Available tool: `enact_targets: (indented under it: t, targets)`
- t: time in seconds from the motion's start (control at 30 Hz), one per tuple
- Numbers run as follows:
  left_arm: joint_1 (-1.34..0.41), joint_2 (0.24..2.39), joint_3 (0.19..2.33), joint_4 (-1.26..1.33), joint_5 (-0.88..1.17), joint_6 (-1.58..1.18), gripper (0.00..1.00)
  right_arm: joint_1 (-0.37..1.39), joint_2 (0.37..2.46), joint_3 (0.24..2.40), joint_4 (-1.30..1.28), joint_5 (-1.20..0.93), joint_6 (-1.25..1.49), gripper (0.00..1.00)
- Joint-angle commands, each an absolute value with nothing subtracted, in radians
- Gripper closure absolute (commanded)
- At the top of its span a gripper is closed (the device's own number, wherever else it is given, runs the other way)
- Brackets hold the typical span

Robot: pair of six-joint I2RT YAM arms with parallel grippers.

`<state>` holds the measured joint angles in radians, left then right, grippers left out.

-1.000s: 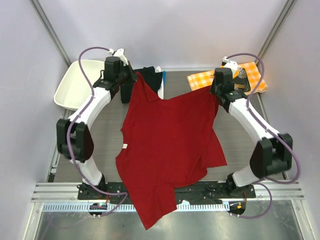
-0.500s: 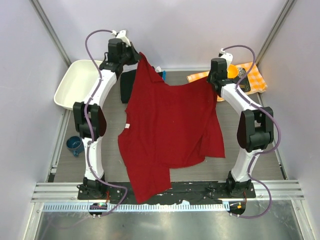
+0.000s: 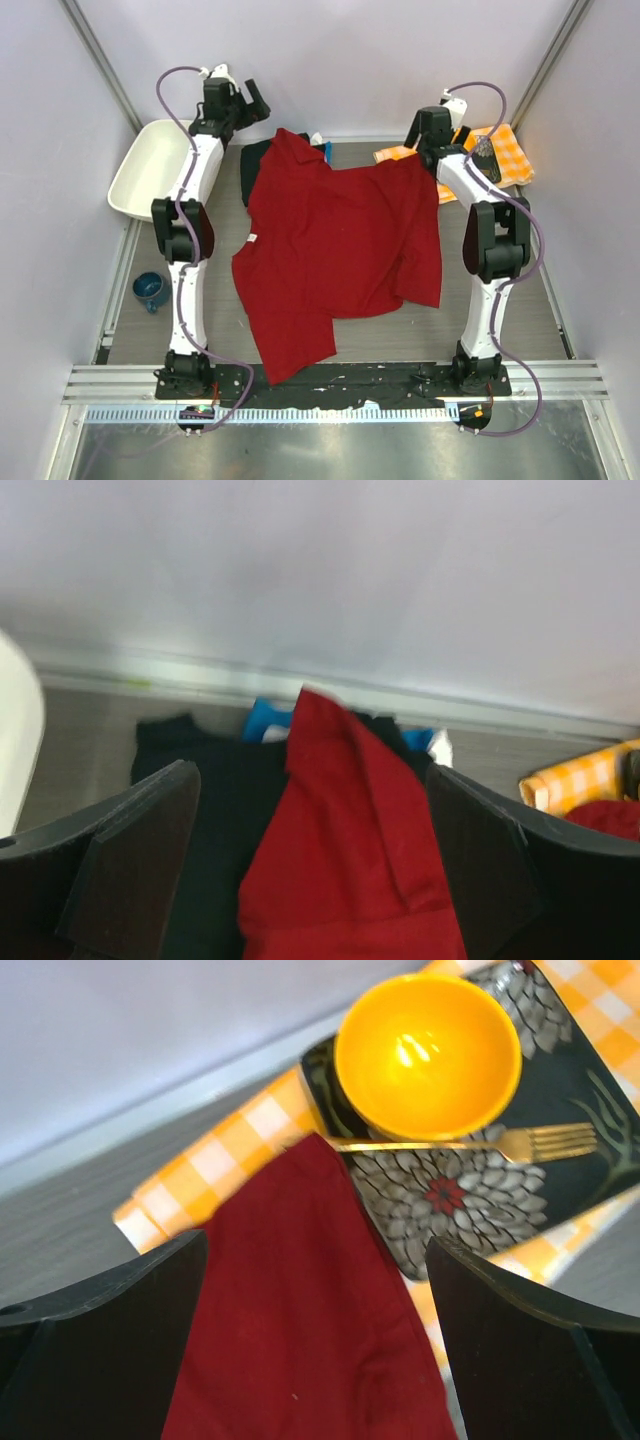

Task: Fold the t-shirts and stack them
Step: Flatten the tshirt out

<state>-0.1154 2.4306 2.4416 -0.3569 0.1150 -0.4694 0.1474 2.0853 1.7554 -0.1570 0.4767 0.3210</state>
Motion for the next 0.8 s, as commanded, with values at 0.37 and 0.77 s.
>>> enact_targets:
  t: [0.37, 0.77]
  targets:
    - [-0.281, 1.636, 1.666, -0.468, -0.08, -0.643, 0.0, 0.371, 1.379, 1.327, -0.56, 0.603, 0.437, 0.02]
    - [-0.586, 1.413, 1.111, -0.474, -0.15, -0.741, 0.0, 0.397, 1.12, 0.861, -0.64, 0.453, 0.598, 0.02]
